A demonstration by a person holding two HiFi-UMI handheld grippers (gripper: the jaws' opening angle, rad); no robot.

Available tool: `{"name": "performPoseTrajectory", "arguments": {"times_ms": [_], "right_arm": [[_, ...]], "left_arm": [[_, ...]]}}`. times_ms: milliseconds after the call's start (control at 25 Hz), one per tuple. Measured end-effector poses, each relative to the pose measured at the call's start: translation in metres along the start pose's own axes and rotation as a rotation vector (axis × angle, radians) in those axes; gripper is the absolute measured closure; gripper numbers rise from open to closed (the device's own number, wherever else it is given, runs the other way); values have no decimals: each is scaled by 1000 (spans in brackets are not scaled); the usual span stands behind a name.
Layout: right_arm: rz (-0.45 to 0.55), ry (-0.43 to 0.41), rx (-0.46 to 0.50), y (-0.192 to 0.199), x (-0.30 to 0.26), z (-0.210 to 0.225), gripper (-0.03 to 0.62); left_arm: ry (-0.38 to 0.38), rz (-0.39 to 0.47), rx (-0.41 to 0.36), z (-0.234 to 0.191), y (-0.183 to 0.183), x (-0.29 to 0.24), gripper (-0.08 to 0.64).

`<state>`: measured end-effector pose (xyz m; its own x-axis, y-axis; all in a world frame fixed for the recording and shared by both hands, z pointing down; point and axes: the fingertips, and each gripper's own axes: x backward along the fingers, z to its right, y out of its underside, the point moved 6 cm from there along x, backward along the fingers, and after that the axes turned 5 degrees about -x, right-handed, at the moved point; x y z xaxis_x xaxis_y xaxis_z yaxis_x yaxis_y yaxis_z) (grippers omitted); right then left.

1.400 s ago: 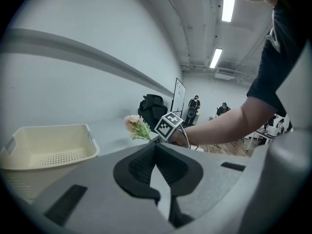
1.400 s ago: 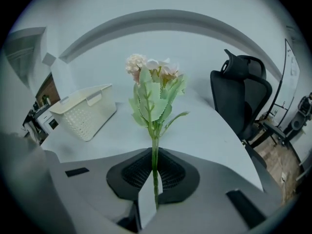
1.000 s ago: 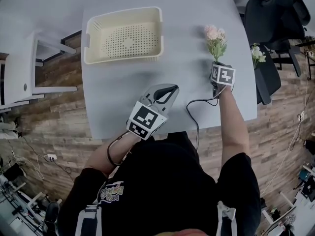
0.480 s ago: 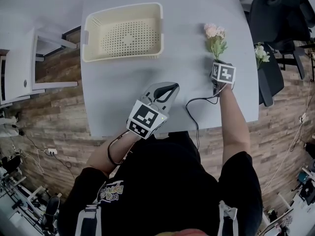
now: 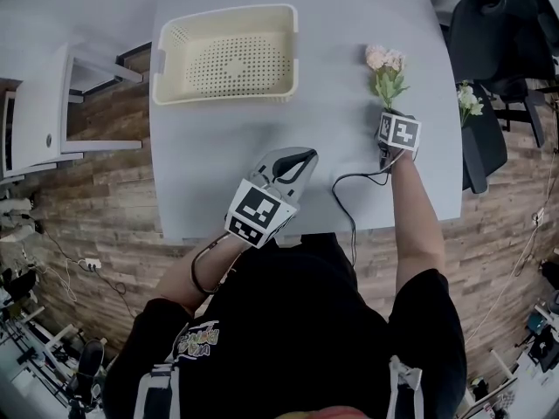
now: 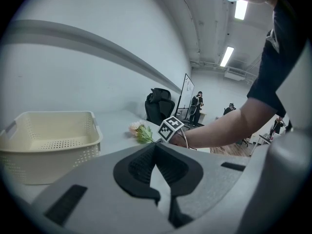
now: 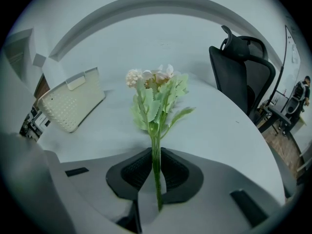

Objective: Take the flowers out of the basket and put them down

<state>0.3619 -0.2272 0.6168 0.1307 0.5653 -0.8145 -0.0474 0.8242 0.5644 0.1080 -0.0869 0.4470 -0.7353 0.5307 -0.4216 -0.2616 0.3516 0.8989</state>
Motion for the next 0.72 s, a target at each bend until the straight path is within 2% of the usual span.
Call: {"name": "performPoseTrajectory", "arguments": {"times_ms": [120,240,520,720], "right_arm": [[9,-10,-16,2,0,-2,494],[20,-25,-44,4,3,-2,468],[70,-12,-31,3,23,-5,437],[169,4,-9,-5,56,-16,437]], "left_arm": [[-4,-1,4,-1,2,5,554],[-11,0,5,-2,5,11,554],[-5,18,-2,-4,4,23,554],[2,40,-13,-3,1,36,554]]}}
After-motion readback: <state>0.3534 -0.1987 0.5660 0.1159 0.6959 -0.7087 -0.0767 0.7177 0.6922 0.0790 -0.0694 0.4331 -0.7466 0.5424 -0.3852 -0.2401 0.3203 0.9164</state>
